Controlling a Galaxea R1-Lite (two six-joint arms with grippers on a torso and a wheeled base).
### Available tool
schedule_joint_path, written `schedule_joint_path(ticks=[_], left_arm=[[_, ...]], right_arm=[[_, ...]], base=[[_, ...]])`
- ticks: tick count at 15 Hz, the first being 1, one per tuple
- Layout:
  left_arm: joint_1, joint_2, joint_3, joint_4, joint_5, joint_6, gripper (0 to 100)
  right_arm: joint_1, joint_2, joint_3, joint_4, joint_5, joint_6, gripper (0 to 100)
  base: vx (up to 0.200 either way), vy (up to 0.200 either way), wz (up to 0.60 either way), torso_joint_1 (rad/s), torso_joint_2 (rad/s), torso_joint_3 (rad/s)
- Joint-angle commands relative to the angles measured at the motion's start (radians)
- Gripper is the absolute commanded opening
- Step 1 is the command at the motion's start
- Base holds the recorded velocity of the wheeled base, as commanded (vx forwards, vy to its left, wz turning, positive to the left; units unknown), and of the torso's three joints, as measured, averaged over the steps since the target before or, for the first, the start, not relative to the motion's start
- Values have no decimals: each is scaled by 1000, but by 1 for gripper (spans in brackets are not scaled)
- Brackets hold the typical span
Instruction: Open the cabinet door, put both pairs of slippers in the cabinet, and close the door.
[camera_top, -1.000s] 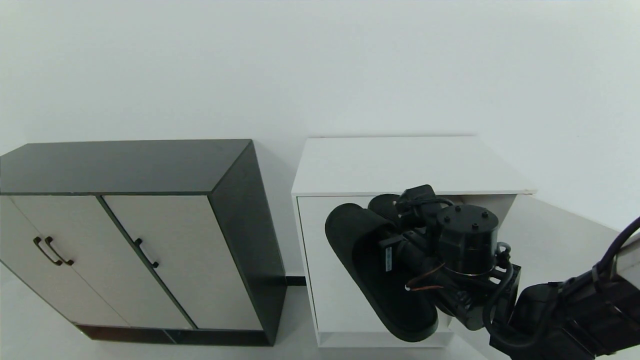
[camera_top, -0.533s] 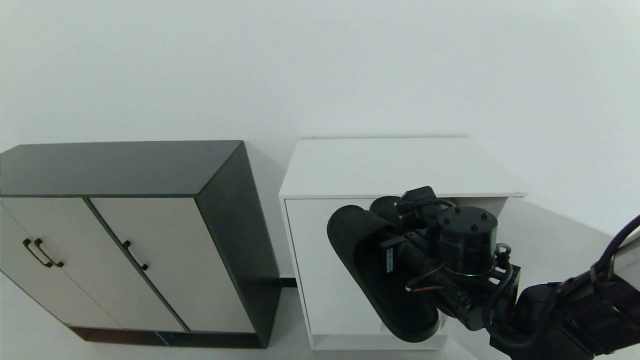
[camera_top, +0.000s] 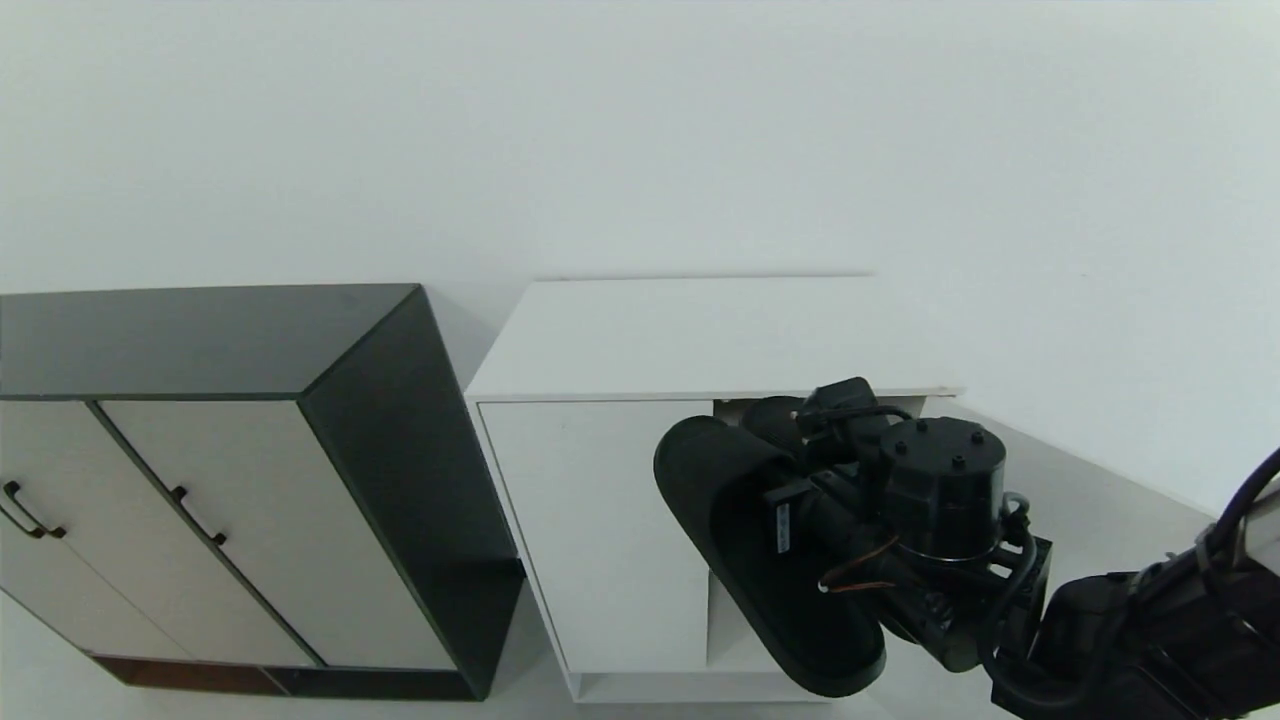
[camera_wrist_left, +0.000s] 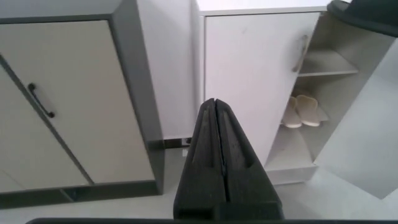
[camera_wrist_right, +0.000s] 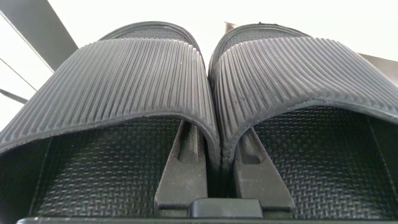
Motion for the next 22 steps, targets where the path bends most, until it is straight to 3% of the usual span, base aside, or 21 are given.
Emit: schedule_joint_path(ticks=[1, 3, 19, 22], left_arm=[[0, 0, 0, 0, 0, -1, 0], [0, 0, 0, 0, 0, -1, 0], [0, 0, 0, 0, -1, 1, 0], [0, 0, 0, 0, -1, 1, 0]], right_arm=[[0, -9, 8, 0, 0, 0, 0], [0, -10, 16, -2, 1, 0, 0], [-2, -10, 42, -39, 11, -1, 0], [-3, -12, 43, -39, 11, -1, 0]], base=[[0, -200, 0, -2, 7, 2], [0, -200, 0, 2, 0, -2], [0, 0, 0, 0, 0, 0], [0, 0, 0, -139, 316, 183]])
